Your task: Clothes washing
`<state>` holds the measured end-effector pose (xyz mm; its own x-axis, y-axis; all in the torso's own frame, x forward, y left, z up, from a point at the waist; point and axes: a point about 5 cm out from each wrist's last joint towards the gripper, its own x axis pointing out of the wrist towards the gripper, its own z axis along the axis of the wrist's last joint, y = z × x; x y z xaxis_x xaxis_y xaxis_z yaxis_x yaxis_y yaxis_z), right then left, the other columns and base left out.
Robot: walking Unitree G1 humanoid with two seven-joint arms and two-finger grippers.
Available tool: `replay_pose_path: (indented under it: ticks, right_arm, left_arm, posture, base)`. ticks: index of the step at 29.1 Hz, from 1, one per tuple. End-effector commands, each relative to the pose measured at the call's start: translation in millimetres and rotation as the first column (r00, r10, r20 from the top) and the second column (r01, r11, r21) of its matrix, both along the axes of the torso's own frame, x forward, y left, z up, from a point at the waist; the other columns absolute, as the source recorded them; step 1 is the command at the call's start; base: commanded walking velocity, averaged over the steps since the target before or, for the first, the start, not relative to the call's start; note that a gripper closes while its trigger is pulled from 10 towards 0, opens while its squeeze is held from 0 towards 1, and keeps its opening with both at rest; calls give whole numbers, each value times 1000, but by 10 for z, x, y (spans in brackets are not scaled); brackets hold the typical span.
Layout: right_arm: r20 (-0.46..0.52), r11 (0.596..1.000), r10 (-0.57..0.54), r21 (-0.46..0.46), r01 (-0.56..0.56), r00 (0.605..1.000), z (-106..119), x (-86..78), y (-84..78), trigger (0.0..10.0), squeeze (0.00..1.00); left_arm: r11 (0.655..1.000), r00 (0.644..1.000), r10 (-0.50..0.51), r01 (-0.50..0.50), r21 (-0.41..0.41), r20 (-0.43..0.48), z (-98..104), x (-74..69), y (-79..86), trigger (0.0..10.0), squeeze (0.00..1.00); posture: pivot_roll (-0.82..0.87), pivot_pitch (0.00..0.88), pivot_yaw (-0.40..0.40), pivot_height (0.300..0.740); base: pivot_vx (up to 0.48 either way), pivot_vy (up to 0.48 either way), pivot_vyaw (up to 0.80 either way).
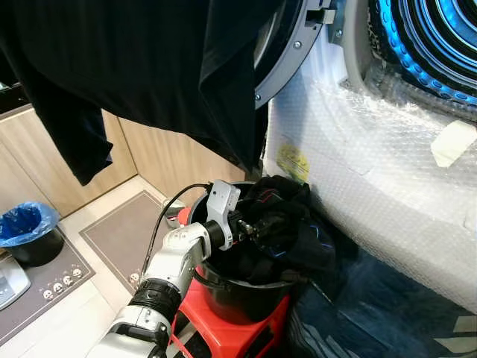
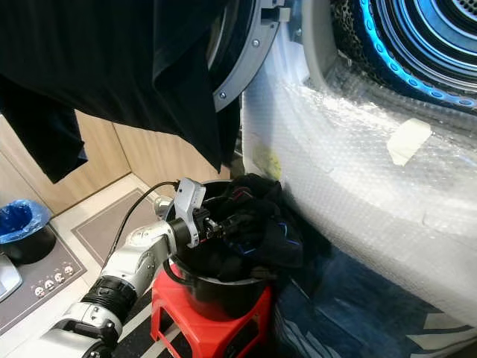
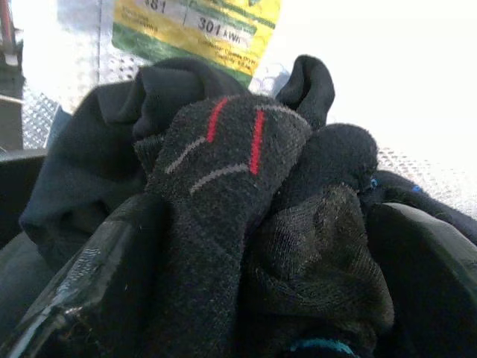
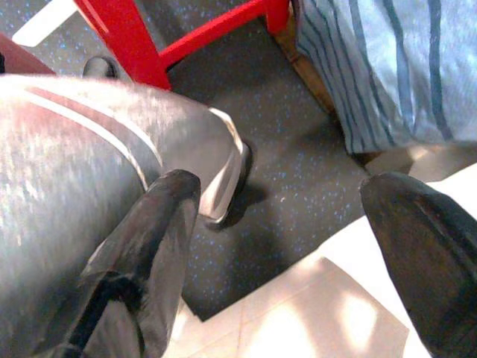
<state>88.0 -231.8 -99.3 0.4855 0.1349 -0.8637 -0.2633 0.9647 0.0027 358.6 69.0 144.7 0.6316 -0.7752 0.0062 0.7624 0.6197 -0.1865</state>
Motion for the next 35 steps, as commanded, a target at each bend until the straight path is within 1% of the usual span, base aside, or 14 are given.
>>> replay_pose_path:
  ticks: [1, 4, 5, 6, 7, 8, 9, 10, 20, 31, 35]
  right_arm:
    - [-91, 1000, -3, 23, 5, 996, -70, -239, 53, 10000, 0]
    - [-93, 1000, 0, 21, 1, 996, -71, -249, 51, 10000, 0]
    - [-94, 1000, 1, 19, 1, 996, -70, -249, 47, 10000, 0]
    - [-93, 1000, 1, 18, 0, 996, -69, -248, 44, 10000, 0]
    - [-93, 1000, 1, 18, 0, 996, -69, -248, 43, 10000, 0]
    - [-92, 1000, 1, 18, 1, 996, -68, -247, 42, 10000, 0]
    - [-92, 1000, 1, 17, 1, 996, -68, -246, 40, 10000, 0]
    - [-91, 1000, 0, 16, 1, 996, -67, -245, 37, 10000, 0]
    - [-94, 1000, 5, 12, -4, 996, -65, -233, 28, 10000, 0]
    - [-93, 1000, 20, 4, -20, 995, -57, -205, 9, 10000, 0]
    - [-92, 1000, 20, 1, -20, 996, -53, -192, -4, 10000, 0]
  left_arm:
    - [1000, 1000, -5, 5, -2, -14, -27, -22, 9, 10000, 0]
    - [1000, 1000, -2, 2, -6, -8, -23, -28, 22, 10000, 0]
    - [1000, 1000, 4, -4, -9, -4, -16, -25, 35, 9216, 0]
    - [1000, 1000, 8, -8, -11, -3, -12, -23, 42, 7333, 0]
    - [1000, 1000, 10, -10, -12, -2, -9, -21, 46, 7333, 0]
    - [1000, 1000, 12, -12, -16, -3, -5, -20, 50, 6118, 0]
    - [1000, 1000, 14, -14, -20, 0, 0, -19, 53, 1059, 0]
    - [1000, 1000, 17, -17, -26, 3, 9, -18, 60, 0, 0]
    - [998, 998, 49, -46, -50, 43, 63, -16, 93, 0, 0]
    - [996, 997, 65, -62, -62, 47, 78, -15, 117, 0, 0]
    - [996, 996, 69, -65, -63, 50, 84, -12, 128, 0, 0]
  posture:
    - [-207, 151, -28, 740]
    - [-204, 151, -30, 740]
    - [-203, 151, -30, 740]
    - [-203, 152, -30, 740]
    - [-203, 152, -30, 740]
    - [-203, 152, -30, 740]
    - [-203, 151, -31, 740]
    - [-203, 151, -31, 740]
    - [-199, 139, -37, 740]
    - [-196, 113, -43, 740]
    - [-194, 115, -45, 740]
  base:
    - [0, 0, 0]
    - [0, 0, 0]
    - [0, 0, 0]
    - [0, 0, 0]
    - [0, 0, 0]
    - [0, 0, 0]
    - [0, 0, 0]
    - [0, 0, 0]
    - [0, 0, 0]
    - [0, 0, 0]
    - [0, 0, 0]
